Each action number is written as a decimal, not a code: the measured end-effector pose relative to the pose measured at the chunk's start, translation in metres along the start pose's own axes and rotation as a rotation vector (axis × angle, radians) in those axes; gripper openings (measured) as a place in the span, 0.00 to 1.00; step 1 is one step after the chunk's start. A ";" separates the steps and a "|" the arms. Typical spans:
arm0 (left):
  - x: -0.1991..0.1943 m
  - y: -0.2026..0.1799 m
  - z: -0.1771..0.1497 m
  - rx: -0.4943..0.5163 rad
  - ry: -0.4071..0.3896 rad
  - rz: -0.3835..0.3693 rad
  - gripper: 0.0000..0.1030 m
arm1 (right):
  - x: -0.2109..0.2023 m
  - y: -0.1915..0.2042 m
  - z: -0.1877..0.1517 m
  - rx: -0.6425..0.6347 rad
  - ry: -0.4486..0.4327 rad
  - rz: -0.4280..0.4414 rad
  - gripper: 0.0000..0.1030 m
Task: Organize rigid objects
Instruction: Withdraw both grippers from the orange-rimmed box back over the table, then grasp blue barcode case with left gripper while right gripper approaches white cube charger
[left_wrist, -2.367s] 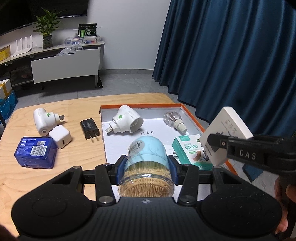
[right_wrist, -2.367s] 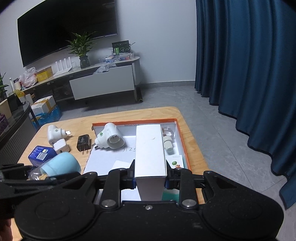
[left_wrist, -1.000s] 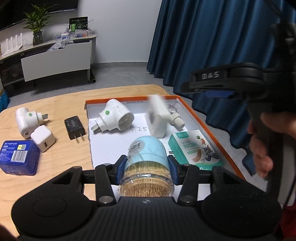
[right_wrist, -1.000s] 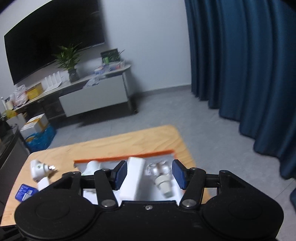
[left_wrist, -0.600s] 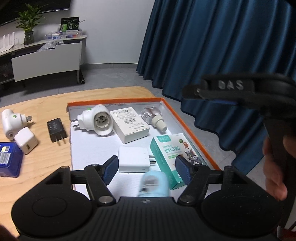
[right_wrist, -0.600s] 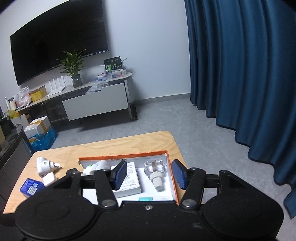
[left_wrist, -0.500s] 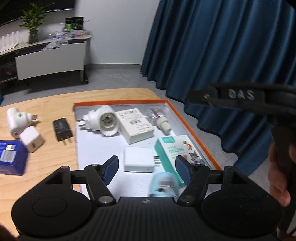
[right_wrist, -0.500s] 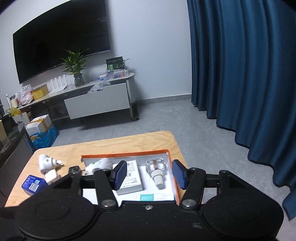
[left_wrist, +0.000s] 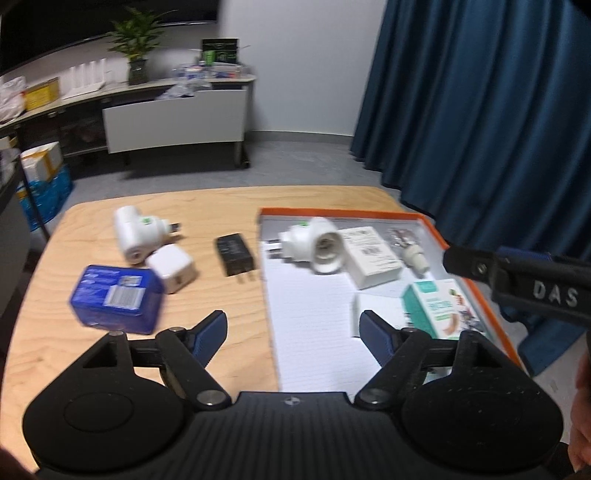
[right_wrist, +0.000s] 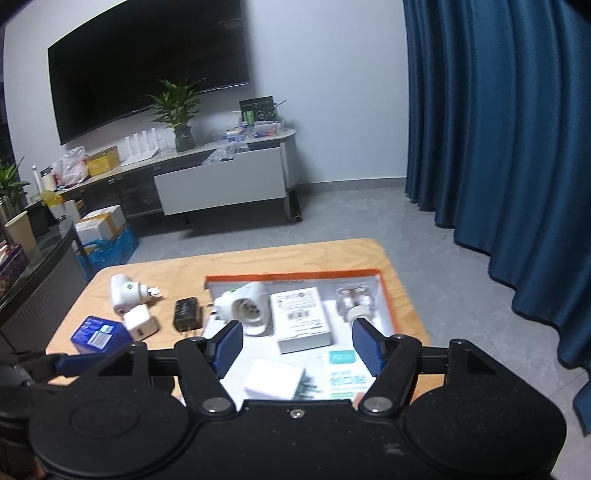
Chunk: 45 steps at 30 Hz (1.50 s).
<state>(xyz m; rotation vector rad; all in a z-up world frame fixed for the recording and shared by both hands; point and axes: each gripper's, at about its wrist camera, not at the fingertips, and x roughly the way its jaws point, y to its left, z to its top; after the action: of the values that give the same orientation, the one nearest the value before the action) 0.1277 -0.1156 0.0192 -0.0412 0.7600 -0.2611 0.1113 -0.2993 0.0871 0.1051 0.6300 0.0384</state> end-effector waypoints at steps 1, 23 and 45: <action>-0.002 0.004 0.000 -0.007 -0.002 0.005 0.79 | 0.001 0.003 -0.001 -0.005 0.007 0.004 0.76; -0.019 0.096 -0.021 -0.153 -0.004 0.158 0.83 | 0.023 0.080 -0.023 -0.112 0.111 0.121 0.77; 0.002 0.120 -0.016 -0.146 0.003 0.180 0.91 | 0.049 0.100 -0.024 -0.149 0.149 0.144 0.77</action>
<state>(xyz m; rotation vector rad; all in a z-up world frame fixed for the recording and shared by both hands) 0.1443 0.0004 -0.0093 -0.1104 0.7793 -0.0342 0.1358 -0.1949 0.0500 0.0034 0.7654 0.2333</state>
